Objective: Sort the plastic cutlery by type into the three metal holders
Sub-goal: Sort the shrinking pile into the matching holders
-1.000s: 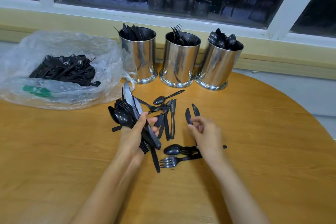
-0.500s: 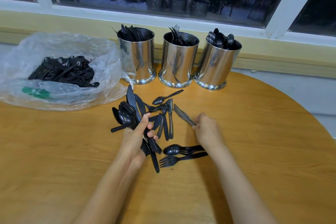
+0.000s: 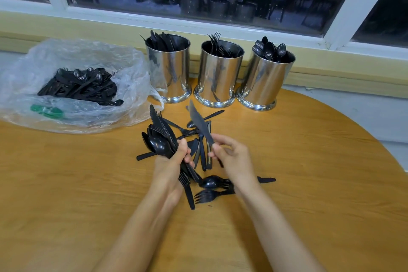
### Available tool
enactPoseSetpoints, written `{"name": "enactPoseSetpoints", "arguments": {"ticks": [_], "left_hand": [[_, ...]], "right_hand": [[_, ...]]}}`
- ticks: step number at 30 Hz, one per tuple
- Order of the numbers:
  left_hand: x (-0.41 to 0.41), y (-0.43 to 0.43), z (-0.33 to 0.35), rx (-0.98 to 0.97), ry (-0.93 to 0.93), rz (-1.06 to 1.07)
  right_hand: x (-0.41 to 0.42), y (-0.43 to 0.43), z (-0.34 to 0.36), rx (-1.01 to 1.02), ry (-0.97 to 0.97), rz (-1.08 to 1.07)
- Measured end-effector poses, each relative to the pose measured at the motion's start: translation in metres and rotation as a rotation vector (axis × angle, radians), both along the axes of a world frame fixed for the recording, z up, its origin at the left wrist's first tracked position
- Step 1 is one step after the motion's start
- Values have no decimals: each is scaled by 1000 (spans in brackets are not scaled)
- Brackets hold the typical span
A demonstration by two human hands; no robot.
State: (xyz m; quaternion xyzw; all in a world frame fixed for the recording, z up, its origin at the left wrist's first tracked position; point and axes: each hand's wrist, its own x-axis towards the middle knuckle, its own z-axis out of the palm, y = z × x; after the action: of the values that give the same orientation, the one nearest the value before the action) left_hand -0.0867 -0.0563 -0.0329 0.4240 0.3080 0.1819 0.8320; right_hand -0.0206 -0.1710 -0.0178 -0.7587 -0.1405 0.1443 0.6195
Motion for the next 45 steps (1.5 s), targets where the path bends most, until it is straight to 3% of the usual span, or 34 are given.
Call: {"name": "enactPoseSetpoints", "arguments": {"ticks": [5,13,18,22,29,32,36,40,43,45], "left_hand": [[-2,1,0,24,30,24],[-8,30,7,-23,49,103],[-15,43,6,-127,-72,47],[-20,51,0,-98,-54,30],[-32,63,0,-80,-32,37],[-35,66,2,-87,-54,36],[-36,68,4,-102,-84,14],[-36,65,4,-76,-129,-30],[-33,58,7,-76,-161,-55],[-29,50,9,-71,-167,-55]], "right_hand": [[-24,16,-4,0,-7,59],[-2,22,7,-129,-202,98],[51,57,2,-342,-366,133],[78,104,-4,-524,-469,215],[74,162,-17,-911,-705,326],[72,169,-19,-971,-706,327],[74,166,0,-847,-725,353],[71,139,52,-370,-773,130],[51,97,76,102,-335,94],[32,74,75,244,-87,106]]}}
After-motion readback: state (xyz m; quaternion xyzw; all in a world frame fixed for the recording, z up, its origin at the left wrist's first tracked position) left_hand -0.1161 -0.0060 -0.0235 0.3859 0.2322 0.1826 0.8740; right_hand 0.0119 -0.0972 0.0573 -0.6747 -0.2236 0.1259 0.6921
